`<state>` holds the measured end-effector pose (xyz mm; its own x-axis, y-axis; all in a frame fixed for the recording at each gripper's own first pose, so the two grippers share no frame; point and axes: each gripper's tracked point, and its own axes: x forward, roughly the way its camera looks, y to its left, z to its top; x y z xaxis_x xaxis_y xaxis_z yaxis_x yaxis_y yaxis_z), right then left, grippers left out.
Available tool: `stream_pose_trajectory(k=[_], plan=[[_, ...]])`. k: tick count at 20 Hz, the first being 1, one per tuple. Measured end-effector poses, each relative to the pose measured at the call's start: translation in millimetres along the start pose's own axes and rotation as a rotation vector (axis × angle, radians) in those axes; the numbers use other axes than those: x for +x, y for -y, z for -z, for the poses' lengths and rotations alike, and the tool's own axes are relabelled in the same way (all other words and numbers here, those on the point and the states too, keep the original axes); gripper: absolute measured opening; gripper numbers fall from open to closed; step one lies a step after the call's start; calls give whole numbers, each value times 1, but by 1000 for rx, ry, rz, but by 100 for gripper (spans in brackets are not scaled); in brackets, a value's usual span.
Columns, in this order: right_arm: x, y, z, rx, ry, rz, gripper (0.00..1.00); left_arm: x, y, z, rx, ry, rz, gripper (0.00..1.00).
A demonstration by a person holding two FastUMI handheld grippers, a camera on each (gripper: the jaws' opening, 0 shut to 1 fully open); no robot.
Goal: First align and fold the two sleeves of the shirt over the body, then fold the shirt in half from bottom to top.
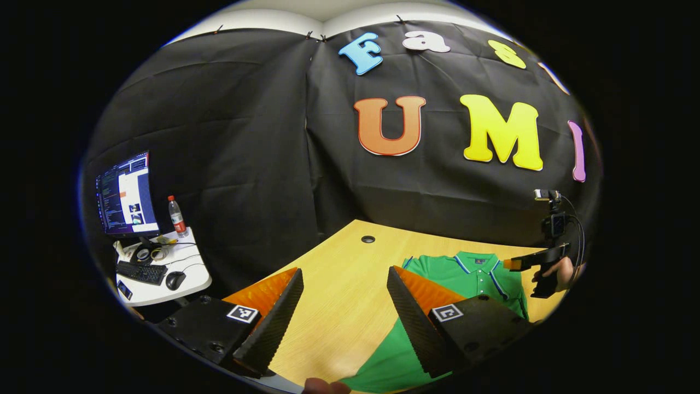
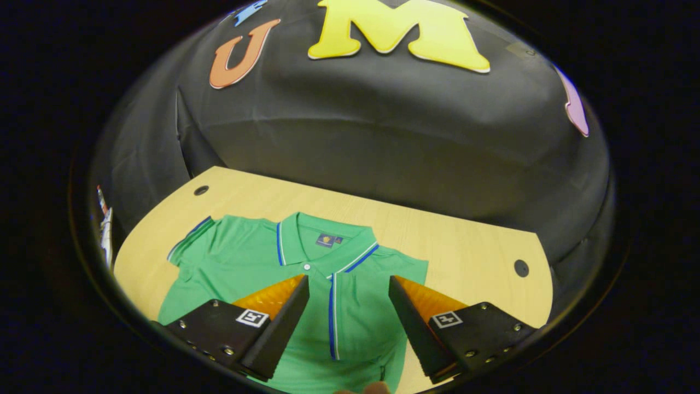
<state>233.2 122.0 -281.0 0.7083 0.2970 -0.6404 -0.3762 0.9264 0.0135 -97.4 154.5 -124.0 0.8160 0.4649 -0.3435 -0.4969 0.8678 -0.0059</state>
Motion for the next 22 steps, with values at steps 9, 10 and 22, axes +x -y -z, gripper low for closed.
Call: stream_pose_trajectory(k=[9, 10, 22], plan=[[-156, 8, -32, -33, 169, 62, 92, 35, 26, -16, 21, 47, 216, 99], [-175, 6, -34, -45, 192, 71, 92, 41, 33, -16, 23, 49, 250, 99], [-349, 31, 7, 18, 257, 216, 92, 137, 104, 26, 40, -75, 546, 99]])
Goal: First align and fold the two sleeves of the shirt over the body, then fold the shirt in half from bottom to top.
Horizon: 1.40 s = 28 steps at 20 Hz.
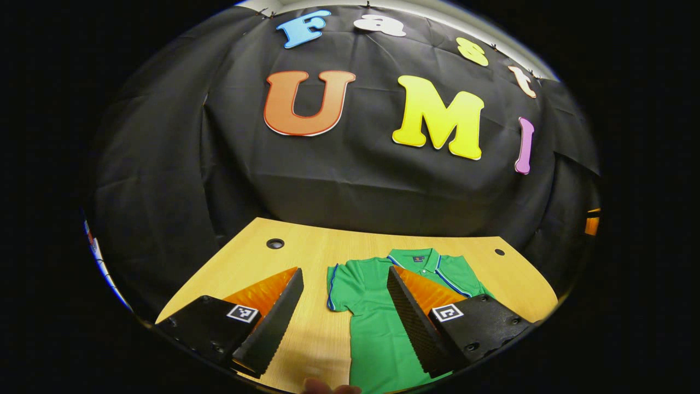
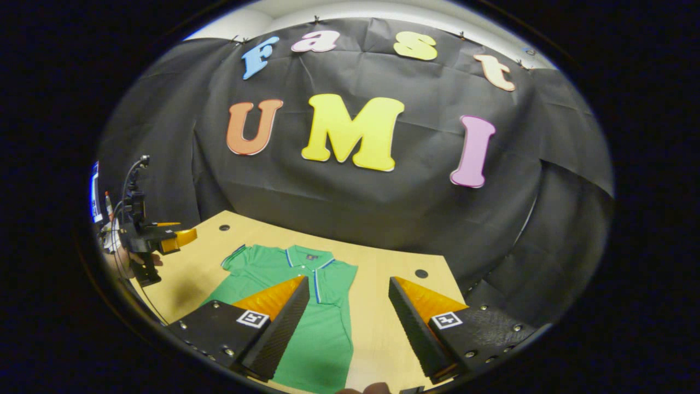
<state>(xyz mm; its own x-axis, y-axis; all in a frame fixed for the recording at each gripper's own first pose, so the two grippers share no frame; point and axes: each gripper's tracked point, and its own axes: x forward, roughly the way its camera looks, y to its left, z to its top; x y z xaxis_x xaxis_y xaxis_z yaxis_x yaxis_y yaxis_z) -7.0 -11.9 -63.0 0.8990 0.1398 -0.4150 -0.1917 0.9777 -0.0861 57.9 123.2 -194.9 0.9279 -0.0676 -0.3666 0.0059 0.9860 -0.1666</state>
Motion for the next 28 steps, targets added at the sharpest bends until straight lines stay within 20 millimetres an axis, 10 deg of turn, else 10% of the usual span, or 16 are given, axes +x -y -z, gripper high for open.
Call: stream_pose_trajectory(k=[16, 28], plan=[[-31, 49, 38, 48, -106, 148, 92, 144, -35, 96, 81, -235, 2, 97], [-19, 55, 66, 97, -193, 168, 92, 166, -36, 132, 55, -324, 23, 70]])
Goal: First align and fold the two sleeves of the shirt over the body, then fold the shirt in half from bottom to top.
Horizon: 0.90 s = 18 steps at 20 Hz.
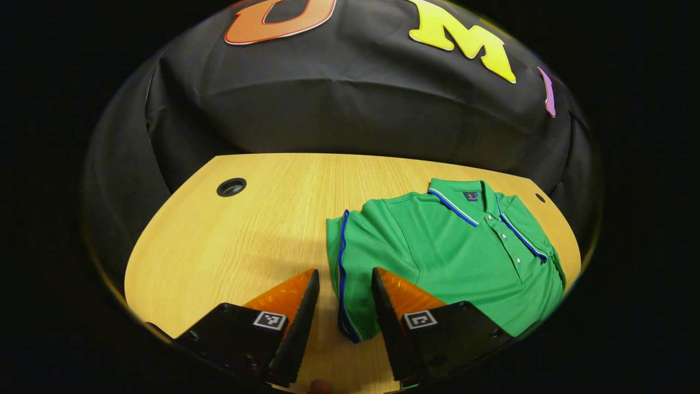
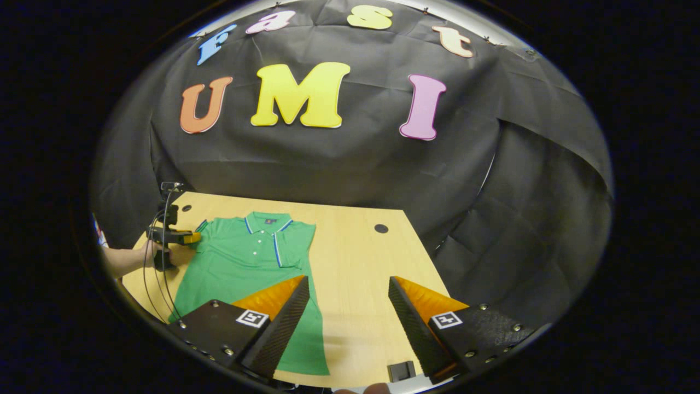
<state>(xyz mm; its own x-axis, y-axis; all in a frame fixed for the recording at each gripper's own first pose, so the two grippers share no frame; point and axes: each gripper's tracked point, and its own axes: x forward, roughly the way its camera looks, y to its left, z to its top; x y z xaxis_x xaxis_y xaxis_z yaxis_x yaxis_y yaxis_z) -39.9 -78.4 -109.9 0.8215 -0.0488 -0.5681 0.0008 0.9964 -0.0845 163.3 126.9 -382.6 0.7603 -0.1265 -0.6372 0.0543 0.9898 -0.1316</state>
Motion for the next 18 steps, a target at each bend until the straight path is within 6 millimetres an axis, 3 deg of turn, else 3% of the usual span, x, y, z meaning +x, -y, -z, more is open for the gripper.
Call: stream_pose_trajectory(k=[1, 2, 5, 12, 18], plan=[[2, 1, 1, 0, -1, 1, 92, 1, -2, -1, 5, 3, -5, 57], [2, 1, 3, 1, -6, 3, 92, 1, -6, 1, 16, -4, -17, 55], [5, 3, 10, 16, -22, 2, 92, 1, -11, 1, 41, -13, -34, 28], [13, 7, 18, 38, -35, 1, 92, 4, -11, -4, 80, -6, -44, 11], [15, 19, 24, 87, -49, 13, 92, -10, 5, -38, 147, 66, -30, 5]])
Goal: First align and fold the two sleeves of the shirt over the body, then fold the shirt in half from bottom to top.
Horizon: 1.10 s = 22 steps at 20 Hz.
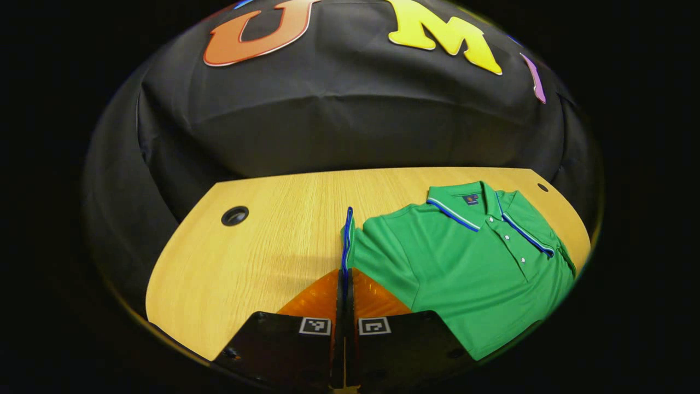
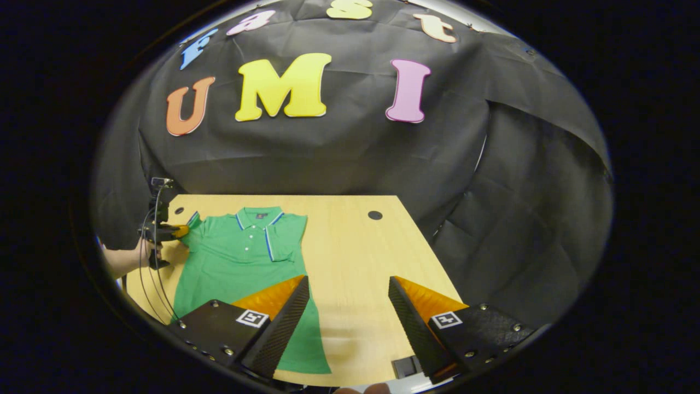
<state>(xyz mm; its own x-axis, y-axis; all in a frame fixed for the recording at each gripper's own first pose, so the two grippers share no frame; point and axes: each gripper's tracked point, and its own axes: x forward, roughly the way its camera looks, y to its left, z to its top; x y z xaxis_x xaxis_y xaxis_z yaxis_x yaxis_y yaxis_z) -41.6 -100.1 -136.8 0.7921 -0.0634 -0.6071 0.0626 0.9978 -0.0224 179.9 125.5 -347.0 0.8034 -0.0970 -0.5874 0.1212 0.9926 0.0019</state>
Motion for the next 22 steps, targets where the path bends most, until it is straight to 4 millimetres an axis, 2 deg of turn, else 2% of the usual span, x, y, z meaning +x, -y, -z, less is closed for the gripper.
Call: stream_pose_trajectory(k=[4, 10, 12, 14, 18, 20, 22], plan=[[-1, 7, 2, 23, 8, 2, 92, -12, 20, -23, 54, 15, 12, 5], [-14, 31, 3, 61, 38, 34, 92, -20, 84, -46, 83, 27, 80, 5], [-18, 43, 6, 78, 40, 50, 92, -20, 107, -48, 98, 24, 107, 5], [-23, 53, 9, 94, 41, 60, 92, -18, 120, -48, 121, 20, 110, 5], [-27, 66, 13, 94, 42, 71, 92, -14, 144, -31, 128, -33, 127, 6], [-28, 67, 14, 86, 42, 68, 92, -19, 155, -29, 111, -38, 152, 10], [-25, 61, 14, 68, 37, 48, 92, -30, 158, -33, 97, -22, 156, 34]])
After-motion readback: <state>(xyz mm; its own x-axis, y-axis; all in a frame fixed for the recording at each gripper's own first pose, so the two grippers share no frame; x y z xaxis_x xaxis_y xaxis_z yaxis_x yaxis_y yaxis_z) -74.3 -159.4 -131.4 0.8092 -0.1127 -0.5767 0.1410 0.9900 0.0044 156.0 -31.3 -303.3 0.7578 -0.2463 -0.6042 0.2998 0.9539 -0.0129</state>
